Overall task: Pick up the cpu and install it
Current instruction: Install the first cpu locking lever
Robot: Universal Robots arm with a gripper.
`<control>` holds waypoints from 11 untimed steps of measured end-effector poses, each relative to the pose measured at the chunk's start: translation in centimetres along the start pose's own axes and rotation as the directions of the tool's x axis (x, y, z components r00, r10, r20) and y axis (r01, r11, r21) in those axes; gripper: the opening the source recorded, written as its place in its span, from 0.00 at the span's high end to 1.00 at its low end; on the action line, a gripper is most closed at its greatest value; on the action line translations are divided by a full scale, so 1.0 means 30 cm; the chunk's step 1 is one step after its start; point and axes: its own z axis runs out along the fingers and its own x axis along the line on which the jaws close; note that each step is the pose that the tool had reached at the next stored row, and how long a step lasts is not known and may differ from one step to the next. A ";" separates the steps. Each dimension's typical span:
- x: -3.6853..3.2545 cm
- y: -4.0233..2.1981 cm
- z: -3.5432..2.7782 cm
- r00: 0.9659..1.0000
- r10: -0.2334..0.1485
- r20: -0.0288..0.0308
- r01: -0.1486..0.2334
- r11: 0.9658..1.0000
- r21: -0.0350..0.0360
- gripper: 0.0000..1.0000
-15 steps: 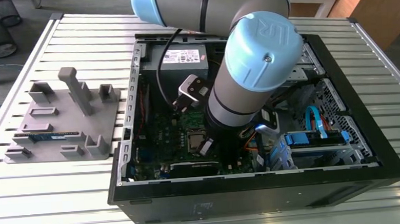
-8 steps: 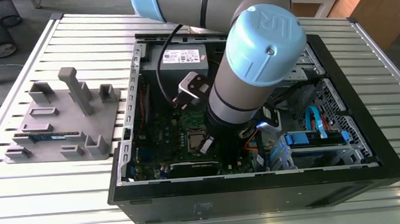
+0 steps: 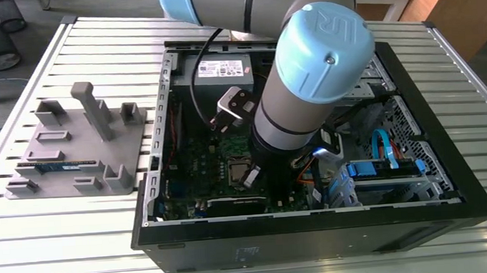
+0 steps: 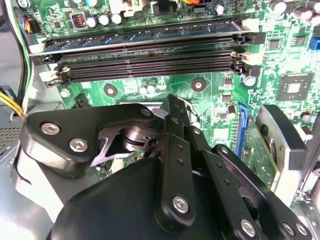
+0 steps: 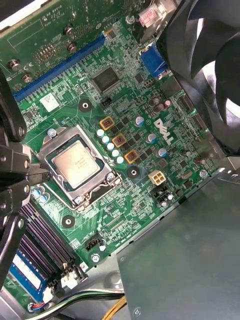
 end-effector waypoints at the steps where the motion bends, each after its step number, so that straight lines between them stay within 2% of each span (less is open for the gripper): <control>1: 0.000 0.001 -0.007 1.000 0.000 0.000 0.000 1.000 0.000 0.89; 6: -0.004 0.007 -0.046 1.000 0.000 0.000 0.000 1.000 0.000 0.89; 11: -0.009 0.017 -0.102 1.000 0.000 -0.001 0.000 1.000 0.001 0.89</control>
